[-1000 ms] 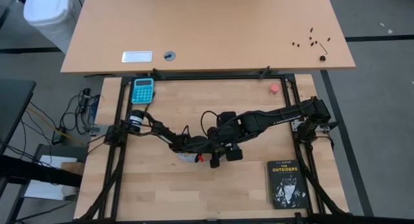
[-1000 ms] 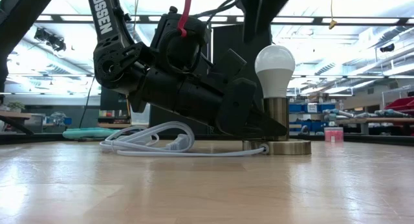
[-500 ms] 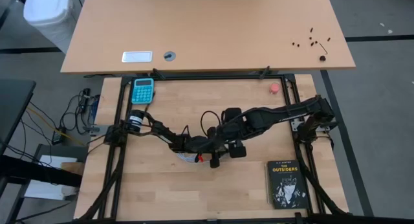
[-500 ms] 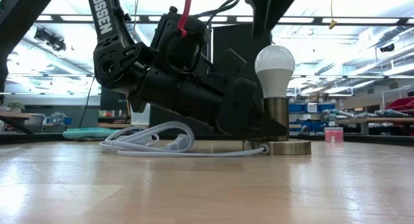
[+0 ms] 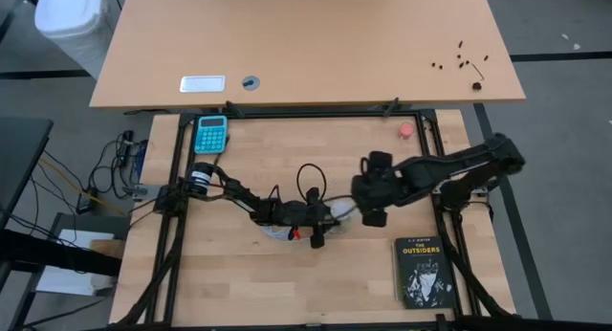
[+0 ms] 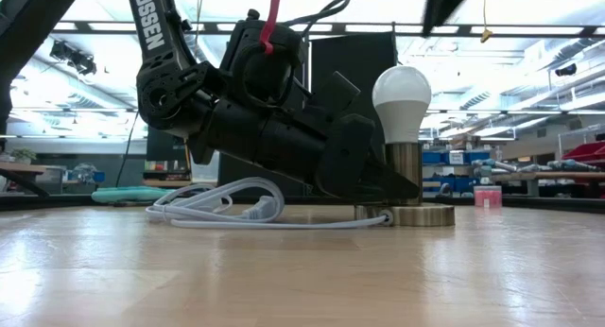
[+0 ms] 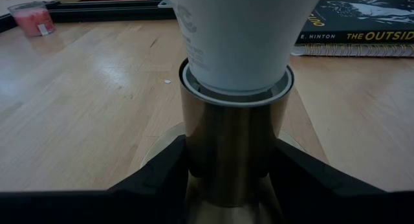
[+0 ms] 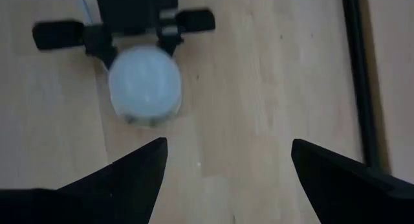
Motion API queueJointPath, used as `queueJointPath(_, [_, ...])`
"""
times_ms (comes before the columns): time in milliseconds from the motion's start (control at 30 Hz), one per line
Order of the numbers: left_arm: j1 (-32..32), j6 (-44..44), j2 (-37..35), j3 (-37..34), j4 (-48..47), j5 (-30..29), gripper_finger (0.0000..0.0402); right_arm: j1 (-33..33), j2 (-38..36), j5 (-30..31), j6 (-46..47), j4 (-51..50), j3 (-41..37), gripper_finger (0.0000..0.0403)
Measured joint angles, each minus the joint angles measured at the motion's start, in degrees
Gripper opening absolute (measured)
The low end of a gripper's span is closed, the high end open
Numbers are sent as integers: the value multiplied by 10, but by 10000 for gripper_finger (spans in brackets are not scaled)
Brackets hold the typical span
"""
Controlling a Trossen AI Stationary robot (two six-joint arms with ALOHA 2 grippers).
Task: Screw lightbulb
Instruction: Insert the lightbulb into the lamp
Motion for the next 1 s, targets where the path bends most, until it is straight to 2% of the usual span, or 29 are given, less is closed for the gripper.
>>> queueJointPath(100, [0,0,0,0,0,4,195,20,-71,1,28,88,-111,336])
queueJointPath(333, [0,12,0,0,0,15,195,69,-217,-8,23,408,-402,323])
queueJointPath(467, [0,23,0,0,1,16,195,65,-237,-21,54,471,-496,318])
queueJointPath(633, [0,38,0,0,2,20,195,36,-207,-83,77,466,-502,318])
queueJointPath(767, [0,45,0,0,3,21,195,25,-162,-90,19,443,-436,320])
queueJointPath(1000, [0,48,0,0,2,32,195,12,-38,-79,-82,343,-321,320])
